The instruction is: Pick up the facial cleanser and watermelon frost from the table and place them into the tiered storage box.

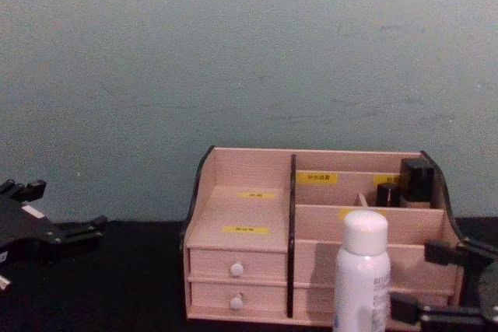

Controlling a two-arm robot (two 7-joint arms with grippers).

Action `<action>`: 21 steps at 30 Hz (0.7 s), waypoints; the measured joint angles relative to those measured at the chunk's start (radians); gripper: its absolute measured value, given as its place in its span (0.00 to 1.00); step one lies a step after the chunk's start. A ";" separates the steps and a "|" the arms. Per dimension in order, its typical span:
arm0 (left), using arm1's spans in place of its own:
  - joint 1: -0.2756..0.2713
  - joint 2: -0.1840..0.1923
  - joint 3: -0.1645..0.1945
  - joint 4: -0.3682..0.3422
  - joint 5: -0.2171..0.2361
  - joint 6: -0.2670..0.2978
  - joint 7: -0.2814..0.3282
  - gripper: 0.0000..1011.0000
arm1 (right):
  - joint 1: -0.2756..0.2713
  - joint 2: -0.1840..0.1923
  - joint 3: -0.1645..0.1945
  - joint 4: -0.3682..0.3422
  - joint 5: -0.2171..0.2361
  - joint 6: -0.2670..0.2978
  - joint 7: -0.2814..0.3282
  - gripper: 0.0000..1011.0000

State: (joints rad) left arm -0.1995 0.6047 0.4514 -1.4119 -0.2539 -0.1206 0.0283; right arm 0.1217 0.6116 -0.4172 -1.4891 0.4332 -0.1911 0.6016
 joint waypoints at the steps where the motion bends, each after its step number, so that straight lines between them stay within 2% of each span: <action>1: 0.000 0.000 0.000 0.000 0.000 0.000 0.000 0.99 | 0.006 -0.008 -0.002 0.008 0.000 0.006 0.007 0.99; 11: 0.000 0.000 0.000 0.000 0.000 0.000 0.000 0.99 | 0.049 -0.055 -0.017 0.056 -0.006 0.053 0.028 0.99; 21: 0.000 0.000 0.000 0.000 0.000 0.000 0.000 0.99 | 0.091 -0.096 -0.034 0.098 -0.023 0.091 0.015 0.99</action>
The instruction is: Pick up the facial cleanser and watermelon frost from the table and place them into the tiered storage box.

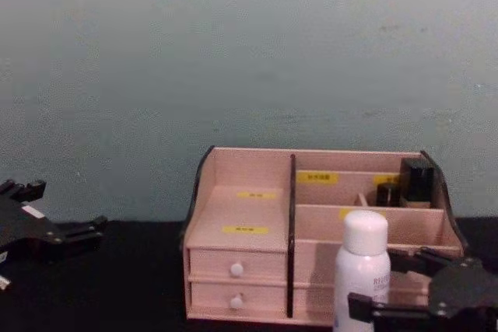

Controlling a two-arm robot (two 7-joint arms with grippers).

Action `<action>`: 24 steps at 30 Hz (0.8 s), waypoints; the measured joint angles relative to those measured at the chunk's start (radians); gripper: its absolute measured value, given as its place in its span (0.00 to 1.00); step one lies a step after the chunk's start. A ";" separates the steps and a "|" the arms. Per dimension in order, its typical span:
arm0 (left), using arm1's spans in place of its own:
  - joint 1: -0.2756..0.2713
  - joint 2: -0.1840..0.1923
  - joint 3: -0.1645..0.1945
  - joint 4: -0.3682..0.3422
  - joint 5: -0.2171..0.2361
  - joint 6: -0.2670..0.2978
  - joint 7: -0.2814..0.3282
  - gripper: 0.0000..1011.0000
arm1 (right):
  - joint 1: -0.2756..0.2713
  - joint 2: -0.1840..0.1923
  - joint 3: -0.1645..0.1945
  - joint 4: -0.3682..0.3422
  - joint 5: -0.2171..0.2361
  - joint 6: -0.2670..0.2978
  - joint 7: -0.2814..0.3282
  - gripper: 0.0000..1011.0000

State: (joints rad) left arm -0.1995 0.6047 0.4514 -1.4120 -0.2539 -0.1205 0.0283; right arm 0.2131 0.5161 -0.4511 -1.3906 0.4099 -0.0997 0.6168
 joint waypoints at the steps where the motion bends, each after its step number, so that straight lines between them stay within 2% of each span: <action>1: 0.000 0.000 0.000 0.000 0.000 0.000 0.000 0.99 | 0.002 -0.003 -0.001 0.003 -0.001 0.002 -0.002 0.99; 12: 0.000 0.000 0.000 0.000 0.000 0.000 0.000 0.99 | 0.035 -0.037 -0.012 0.039 -0.012 0.019 -0.014 0.99; 24: 0.000 0.000 0.000 0.000 0.000 0.000 0.000 0.99 | 0.048 -0.049 -0.015 0.058 -0.012 0.033 -0.015 0.99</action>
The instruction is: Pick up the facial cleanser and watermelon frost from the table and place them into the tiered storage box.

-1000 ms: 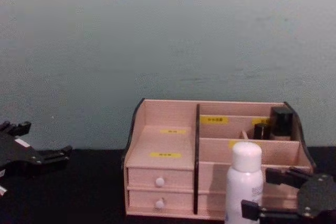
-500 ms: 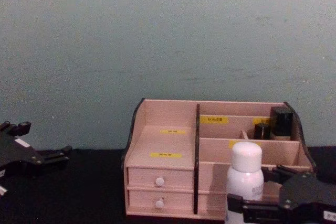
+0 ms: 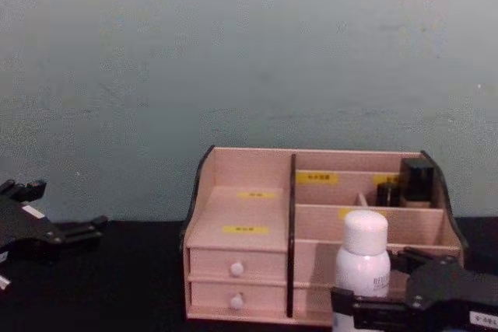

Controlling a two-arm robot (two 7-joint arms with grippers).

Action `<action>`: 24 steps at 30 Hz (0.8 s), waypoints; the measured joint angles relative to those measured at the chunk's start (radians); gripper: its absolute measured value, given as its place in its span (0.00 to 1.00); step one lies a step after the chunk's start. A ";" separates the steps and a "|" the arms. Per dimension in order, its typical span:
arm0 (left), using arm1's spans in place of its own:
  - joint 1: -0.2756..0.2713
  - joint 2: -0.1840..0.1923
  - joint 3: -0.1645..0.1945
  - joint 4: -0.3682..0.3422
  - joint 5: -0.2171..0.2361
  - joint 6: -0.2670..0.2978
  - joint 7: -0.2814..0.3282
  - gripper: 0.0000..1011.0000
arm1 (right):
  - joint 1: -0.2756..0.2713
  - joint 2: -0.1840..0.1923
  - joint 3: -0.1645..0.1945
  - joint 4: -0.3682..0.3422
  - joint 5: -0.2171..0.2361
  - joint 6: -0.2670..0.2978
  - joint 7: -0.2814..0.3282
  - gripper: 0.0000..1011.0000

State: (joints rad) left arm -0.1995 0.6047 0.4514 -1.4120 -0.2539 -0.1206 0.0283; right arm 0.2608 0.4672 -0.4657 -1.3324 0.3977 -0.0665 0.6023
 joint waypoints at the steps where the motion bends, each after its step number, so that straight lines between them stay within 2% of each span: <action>1: 0.000 0.000 0.000 0.000 0.000 0.000 0.000 0.99 | 0.002 -0.002 0.000 0.002 0.001 0.000 0.000 0.99; 24: 0.000 0.000 0.000 0.000 0.000 0.000 0.000 0.99 | 0.007 -0.004 0.001 0.007 0.005 0.004 0.000 0.99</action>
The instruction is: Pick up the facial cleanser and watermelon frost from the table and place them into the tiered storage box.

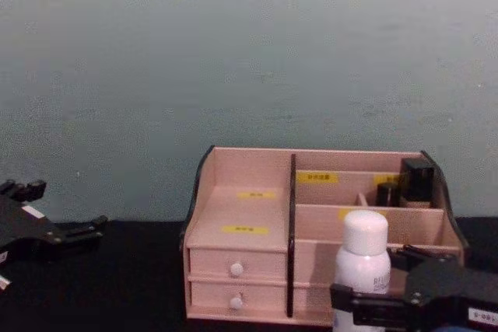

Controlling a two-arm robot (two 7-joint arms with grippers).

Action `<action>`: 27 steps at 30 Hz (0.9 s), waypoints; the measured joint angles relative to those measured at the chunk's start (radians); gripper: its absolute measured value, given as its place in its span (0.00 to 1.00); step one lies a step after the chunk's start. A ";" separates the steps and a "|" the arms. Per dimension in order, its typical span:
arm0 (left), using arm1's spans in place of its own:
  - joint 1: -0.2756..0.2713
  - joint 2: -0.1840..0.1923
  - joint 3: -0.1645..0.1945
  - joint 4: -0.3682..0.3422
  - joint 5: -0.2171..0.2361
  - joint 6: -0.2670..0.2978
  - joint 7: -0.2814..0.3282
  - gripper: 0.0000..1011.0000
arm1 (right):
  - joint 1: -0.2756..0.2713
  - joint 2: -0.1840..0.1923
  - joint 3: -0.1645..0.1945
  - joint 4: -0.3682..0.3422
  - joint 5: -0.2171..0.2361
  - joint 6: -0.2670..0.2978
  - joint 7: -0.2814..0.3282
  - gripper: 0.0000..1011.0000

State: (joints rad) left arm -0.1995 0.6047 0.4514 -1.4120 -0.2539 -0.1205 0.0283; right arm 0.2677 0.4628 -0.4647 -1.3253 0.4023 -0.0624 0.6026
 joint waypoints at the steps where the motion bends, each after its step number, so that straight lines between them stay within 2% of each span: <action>1: 0.000 0.000 0.000 0.000 0.000 0.000 0.000 0.99 | 0.000 0.000 0.000 0.000 0.000 0.000 0.000 0.99; 8: 0.000 0.000 0.000 0.000 0.000 0.000 0.000 0.99 | -0.001 0.000 0.000 -0.001 0.000 -0.001 0.000 0.86; 11: 0.000 0.000 0.000 0.000 0.000 0.000 0.000 0.99 | -0.001 0.000 0.000 -0.001 0.000 -0.001 0.000 0.74; 12: 0.000 0.000 0.000 0.000 0.000 0.000 0.000 0.99 | -0.001 0.000 0.000 -0.001 0.000 -0.001 0.000 0.74; 16: 0.000 0.000 0.000 0.000 0.000 0.000 0.000 0.99 | -0.001 0.000 0.000 -0.001 0.000 -0.001 0.000 0.61; 27: 0.000 0.000 0.000 0.000 0.000 0.000 0.000 0.99 | -0.001 0.000 0.000 -0.001 0.000 -0.002 0.000 0.59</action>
State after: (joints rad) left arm -0.1995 0.6047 0.4514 -1.4119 -0.2539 -0.1205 0.0283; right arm 0.2664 0.4631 -0.4648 -1.3265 0.4022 -0.0639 0.6027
